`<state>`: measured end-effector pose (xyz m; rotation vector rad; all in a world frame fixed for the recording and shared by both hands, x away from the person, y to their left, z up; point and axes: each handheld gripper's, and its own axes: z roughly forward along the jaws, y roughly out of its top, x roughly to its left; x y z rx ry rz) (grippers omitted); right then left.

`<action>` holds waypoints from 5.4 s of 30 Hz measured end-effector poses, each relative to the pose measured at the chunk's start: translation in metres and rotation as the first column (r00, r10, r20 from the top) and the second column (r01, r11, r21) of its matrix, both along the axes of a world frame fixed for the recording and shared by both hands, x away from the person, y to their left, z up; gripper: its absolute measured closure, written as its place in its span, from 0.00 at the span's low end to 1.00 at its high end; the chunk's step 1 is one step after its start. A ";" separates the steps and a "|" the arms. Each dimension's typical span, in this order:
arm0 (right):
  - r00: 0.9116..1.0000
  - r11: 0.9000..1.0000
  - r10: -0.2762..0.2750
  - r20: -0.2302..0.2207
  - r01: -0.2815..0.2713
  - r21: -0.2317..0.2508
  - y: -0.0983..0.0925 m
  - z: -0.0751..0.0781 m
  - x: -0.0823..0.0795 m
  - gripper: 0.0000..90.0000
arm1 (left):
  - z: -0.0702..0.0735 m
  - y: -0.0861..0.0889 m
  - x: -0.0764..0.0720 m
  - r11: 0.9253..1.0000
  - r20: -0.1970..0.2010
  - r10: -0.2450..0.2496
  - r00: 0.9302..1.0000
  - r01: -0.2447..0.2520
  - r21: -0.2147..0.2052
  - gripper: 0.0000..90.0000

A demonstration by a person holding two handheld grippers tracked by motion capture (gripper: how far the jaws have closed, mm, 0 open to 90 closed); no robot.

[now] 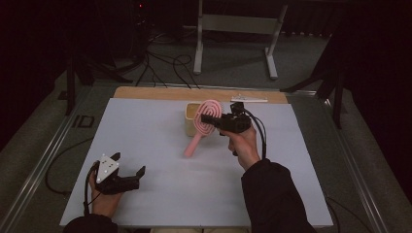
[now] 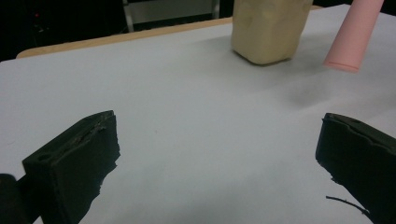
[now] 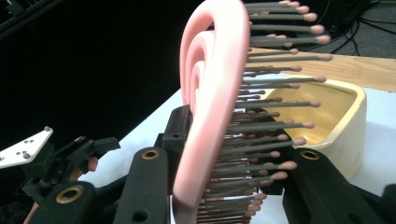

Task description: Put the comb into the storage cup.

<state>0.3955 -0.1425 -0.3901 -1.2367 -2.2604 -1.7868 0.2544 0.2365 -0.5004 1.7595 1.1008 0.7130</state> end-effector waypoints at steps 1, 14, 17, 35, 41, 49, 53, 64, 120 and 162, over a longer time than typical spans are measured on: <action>1.000 1.000 -0.002 -0.002 0.002 0.004 0.000 0.001 0.001 0.71 | 0.000 0.000 0.000 1.000 0.000 0.002 1.000 -0.002 -0.002 0.00; 1.000 0.999 -0.021 -0.010 0.021 0.035 -0.005 0.011 0.008 0.71 | 0.000 -0.001 0.000 1.000 0.002 0.005 1.000 -0.005 0.000 0.00; 1.000 0.999 -0.024 -0.012 0.024 0.038 -0.005 0.012 0.010 0.71 | -0.001 -0.002 0.000 1.000 0.001 0.002 1.000 -0.002 0.004 0.00; 0.999 0.998 -0.048 -0.004 0.048 0.031 -0.010 0.025 0.018 0.71 | 0.000 -0.001 -0.001 1.000 0.006 0.005 1.000 -0.005 -0.004 0.00; 0.998 0.998 -0.055 -0.004 0.055 0.041 -0.012 0.030 0.020 0.71 | 0.000 -0.001 -0.001 1.000 0.008 0.006 1.000 -0.006 -0.006 0.00; 0.998 0.997 -0.064 0.002 0.064 0.046 -0.012 0.035 0.024 0.71 | -0.001 -0.002 0.000 1.000 0.008 0.007 1.000 -0.007 -0.004 0.00; 0.997 0.996 -0.073 0.004 0.072 0.048 -0.012 0.040 0.026 0.71 | -0.001 -0.002 0.000 1.000 0.008 0.007 1.000 -0.007 -0.005 0.00; 0.995 0.994 -0.096 0.011 0.095 0.044 -0.012 0.048 0.033 0.71 | -0.001 -0.002 0.000 1.000 0.008 0.004 1.000 -0.004 -0.004 0.00; 0.981 0.973 -0.195 -0.014 0.195 0.119 -0.018 0.062 0.060 0.71 | -0.002 -0.004 0.000 1.000 0.003 -0.003 1.000 0.003 -0.002 0.00; 0.967 0.965 -0.255 0.013 0.254 0.059 -0.007 0.053 0.072 0.71 | -0.002 -0.004 0.000 1.000 0.003 -0.010 1.000 0.010 -0.002 0.00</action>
